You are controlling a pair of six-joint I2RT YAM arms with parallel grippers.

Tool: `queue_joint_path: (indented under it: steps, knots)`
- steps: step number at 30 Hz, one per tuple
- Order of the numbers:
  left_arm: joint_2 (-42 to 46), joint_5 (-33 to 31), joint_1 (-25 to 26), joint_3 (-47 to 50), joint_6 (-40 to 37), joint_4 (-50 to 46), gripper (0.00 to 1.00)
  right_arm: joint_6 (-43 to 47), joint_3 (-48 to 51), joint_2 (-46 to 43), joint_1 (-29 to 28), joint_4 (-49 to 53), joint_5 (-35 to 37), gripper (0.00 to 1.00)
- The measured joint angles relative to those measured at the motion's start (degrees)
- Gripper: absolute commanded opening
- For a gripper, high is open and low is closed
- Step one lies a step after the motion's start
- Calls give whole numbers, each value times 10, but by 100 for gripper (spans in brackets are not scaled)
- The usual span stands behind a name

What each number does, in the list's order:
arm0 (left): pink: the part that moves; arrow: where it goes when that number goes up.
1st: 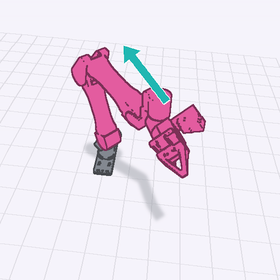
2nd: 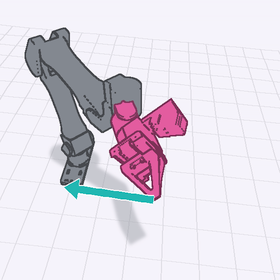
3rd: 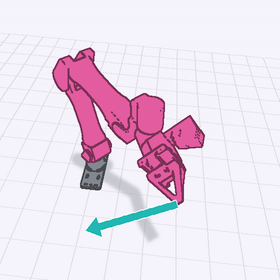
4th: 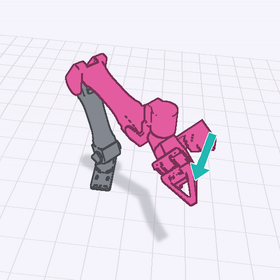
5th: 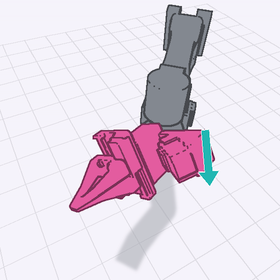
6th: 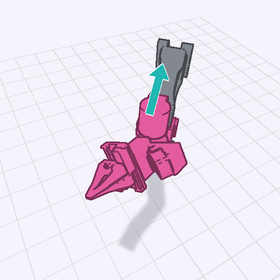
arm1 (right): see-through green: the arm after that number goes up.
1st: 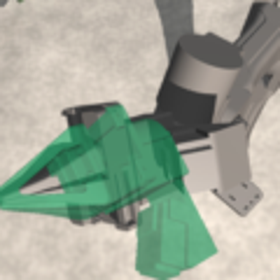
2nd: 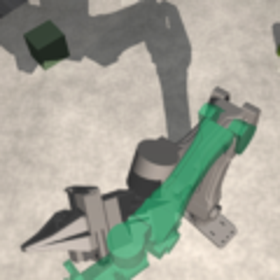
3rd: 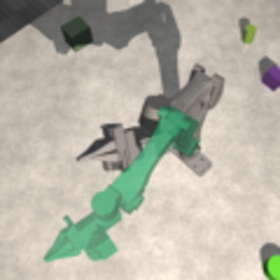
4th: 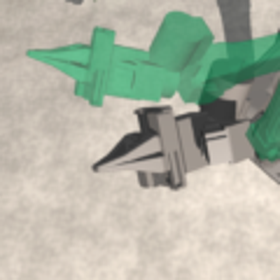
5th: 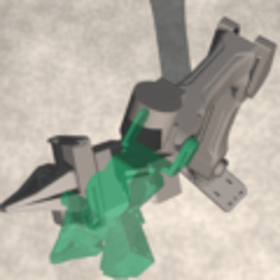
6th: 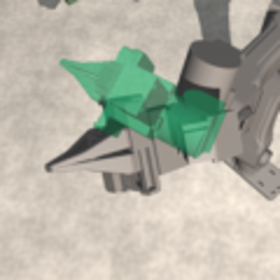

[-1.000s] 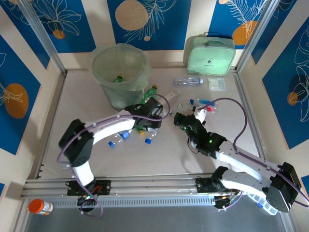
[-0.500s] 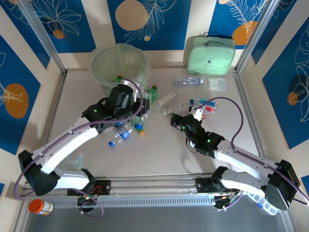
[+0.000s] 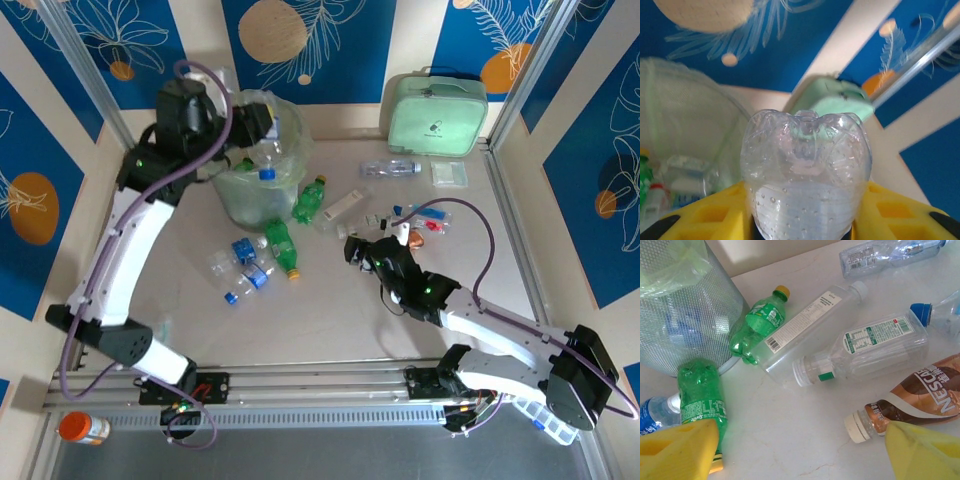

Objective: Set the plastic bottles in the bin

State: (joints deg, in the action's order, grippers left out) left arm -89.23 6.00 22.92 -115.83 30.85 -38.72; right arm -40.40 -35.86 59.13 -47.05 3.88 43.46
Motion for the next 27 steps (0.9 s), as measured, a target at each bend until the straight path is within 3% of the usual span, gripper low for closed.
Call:
queue_joint_path:
  steps: [4, 12, 27]
  knots:
    - [-86, 26, -50, -83, 19, -28, 41, 4, 0, 4, -2, -1, 0, 87]
    - [-209, 55, -72, -115, 38, -65, 40, 12, 0, 28, -16, 0, 5, 87]
    - [-223, 125, -88, -42, 104, 22, 41, 17, -24, 65, -35, 2, 37, 89]
